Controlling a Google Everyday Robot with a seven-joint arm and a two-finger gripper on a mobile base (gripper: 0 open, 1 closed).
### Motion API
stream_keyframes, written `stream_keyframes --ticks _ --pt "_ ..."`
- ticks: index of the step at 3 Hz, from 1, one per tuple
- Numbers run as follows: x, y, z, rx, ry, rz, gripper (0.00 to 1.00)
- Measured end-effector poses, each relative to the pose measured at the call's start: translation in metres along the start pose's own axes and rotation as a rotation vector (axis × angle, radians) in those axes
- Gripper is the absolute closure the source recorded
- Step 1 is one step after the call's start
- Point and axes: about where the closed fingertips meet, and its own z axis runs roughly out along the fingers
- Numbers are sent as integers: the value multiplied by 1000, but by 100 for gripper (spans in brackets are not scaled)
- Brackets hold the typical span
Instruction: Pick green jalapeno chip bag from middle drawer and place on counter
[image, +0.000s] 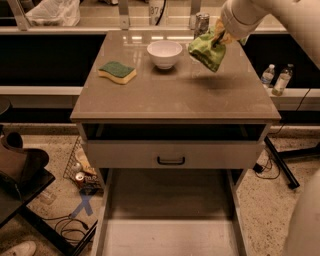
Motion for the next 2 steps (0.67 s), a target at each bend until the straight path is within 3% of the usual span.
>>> stream_keyframes --ticks 2 --pt "0 -1 2 0 -1 2 50"
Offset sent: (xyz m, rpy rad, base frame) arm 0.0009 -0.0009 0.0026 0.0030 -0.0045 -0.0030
